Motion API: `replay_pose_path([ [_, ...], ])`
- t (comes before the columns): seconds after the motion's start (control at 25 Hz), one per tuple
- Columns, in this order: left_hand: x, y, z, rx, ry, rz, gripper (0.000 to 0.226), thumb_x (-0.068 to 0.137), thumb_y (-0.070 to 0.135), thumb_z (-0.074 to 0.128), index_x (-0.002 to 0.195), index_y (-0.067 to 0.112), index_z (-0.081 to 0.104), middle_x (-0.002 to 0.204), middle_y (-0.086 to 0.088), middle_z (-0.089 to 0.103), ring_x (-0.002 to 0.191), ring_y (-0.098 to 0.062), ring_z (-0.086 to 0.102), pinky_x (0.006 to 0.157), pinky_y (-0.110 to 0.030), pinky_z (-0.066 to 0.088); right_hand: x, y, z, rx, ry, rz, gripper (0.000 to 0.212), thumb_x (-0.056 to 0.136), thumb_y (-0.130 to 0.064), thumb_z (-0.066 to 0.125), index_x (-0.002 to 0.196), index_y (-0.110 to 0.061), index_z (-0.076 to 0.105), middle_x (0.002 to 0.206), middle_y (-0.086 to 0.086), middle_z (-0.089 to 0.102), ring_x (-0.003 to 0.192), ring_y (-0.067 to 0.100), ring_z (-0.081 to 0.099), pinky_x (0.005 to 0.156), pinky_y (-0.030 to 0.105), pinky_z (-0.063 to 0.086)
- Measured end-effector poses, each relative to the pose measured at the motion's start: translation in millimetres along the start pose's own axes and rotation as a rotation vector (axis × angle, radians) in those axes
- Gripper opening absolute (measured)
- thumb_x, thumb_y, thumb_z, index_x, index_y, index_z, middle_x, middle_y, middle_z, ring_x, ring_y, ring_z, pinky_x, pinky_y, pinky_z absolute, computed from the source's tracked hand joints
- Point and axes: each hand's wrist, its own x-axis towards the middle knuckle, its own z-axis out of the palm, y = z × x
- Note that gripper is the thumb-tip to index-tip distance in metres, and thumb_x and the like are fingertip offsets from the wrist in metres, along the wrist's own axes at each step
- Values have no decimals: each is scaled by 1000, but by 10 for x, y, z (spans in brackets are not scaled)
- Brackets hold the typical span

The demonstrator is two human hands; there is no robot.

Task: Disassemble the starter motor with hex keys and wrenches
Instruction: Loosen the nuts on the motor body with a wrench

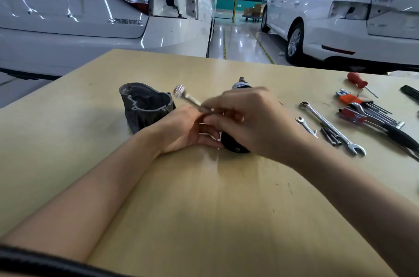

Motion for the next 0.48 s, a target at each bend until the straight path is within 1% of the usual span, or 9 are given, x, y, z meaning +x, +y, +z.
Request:
replay_pose_path([
  [0.04,-18,28,-13,-74,-34,-39,49,103,34,32,90,2,66,78,-20,63,72,-28,64,66,-35,60,-5,-18,40,-50,-78,-55,11,84,-5,67,92,-3,74,77,-3,66,69,6,56,76,10,43],
  [0.12,-30,50,-53,-100,-36,-89,67,101,50,24,76,5,67,60,-8,62,52,-17,61,50,-22,52,-29,-42,118,-172,-259,-115,11,88,-6,63,90,-3,73,85,4,66,80,19,59,79,27,47],
  [0.2,-18,50,-67,-34,-10,-90,67,99,56,23,80,4,62,60,-4,60,49,-13,58,46,-19,48,-60,-44,180,-304,-330,-201,12,87,-2,61,85,-5,72,84,6,62,82,24,58,80,32,47],
  [0.24,-11,43,-68,-22,-6,-93,65,98,57,24,83,5,60,62,-4,60,51,-13,57,47,-19,48,-81,-52,187,-332,-300,-256,12,86,1,61,83,-5,71,80,7,61,79,25,57,79,35,49],
  [0.28,-10,33,-74,-15,-5,-100,63,98,57,25,85,5,59,63,-3,60,53,-13,58,48,-19,49,-115,-73,173,-316,-230,-297,10,86,2,62,84,-3,71,79,9,60,77,27,57,78,37,51],
  [0.36,-10,21,-64,-13,-1,-95,60,99,55,29,94,3,58,71,-7,61,64,-17,61,57,-23,53,-232,-101,96,-159,20,-297,8,89,0,63,92,1,70,81,11,62,76,24,58,76,29,51],
  [0.4,-1,13,-58,-25,-3,-89,58,97,54,32,100,2,58,79,-11,61,73,-22,60,65,-30,56,-308,-91,41,-56,168,-251,7,91,-4,62,94,-2,68,82,8,62,75,20,58,73,24,49],
  [0.44,8,8,-55,-34,-9,-83,57,95,53,36,99,1,59,83,-15,61,78,-27,59,73,-37,56,-389,-74,-8,46,287,-175,6,93,-10,59,94,-7,65,82,4,62,72,16,58,69,23,49],
  [0.48,9,5,-49,-33,-9,-75,57,92,53,38,91,0,61,81,-16,61,77,-28,58,77,-43,55,-467,-52,-38,150,365,-58,6,95,-16,57,92,-12,59,79,-1,61,68,15,60,64,26,50],
])
